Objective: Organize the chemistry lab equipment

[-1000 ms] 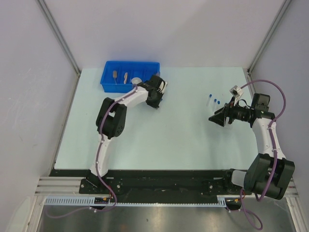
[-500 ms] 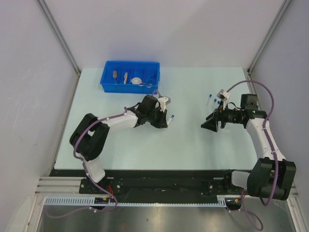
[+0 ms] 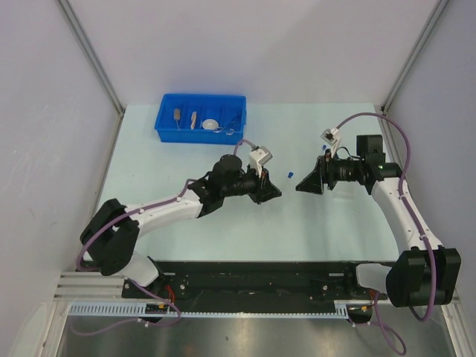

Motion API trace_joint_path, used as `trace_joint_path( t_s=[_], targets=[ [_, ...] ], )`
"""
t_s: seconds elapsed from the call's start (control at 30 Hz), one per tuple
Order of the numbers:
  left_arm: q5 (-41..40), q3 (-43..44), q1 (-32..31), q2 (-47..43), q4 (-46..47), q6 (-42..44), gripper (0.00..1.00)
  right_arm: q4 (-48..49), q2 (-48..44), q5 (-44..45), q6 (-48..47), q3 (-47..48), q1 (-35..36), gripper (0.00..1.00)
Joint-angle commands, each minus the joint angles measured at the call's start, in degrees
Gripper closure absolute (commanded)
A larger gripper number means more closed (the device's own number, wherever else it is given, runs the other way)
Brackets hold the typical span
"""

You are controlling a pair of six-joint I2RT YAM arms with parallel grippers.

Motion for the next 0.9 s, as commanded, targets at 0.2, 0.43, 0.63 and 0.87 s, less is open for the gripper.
trace_joint_path(
  t_s=[0.2,0.43,0.63,0.87],
  targets=[
    [-2.1,1.3,-3.6,-3.2,4.4,-2.7,0.90,11.5,3.0,-7.0,22.1,2.2,0.4,0.26],
    [-3.3,2.6,-5.0,-2.7,3.5,-2.7,0.90,11.2,3.8,-4.2,22.9,2.2,1.6,0.33],
    [-3.9,3.2,-6.0,-2.6,3.3,-2.7,0.90,10.8,4.1,-3.5,23.1,2.2,2.4,0.53],
    [-4.7,3.6,-6.1,-3.1,2.3,-2.3,0.90,10.5,4.3,-3.0,22.6,2.3,2.6,0.82]
  ],
)
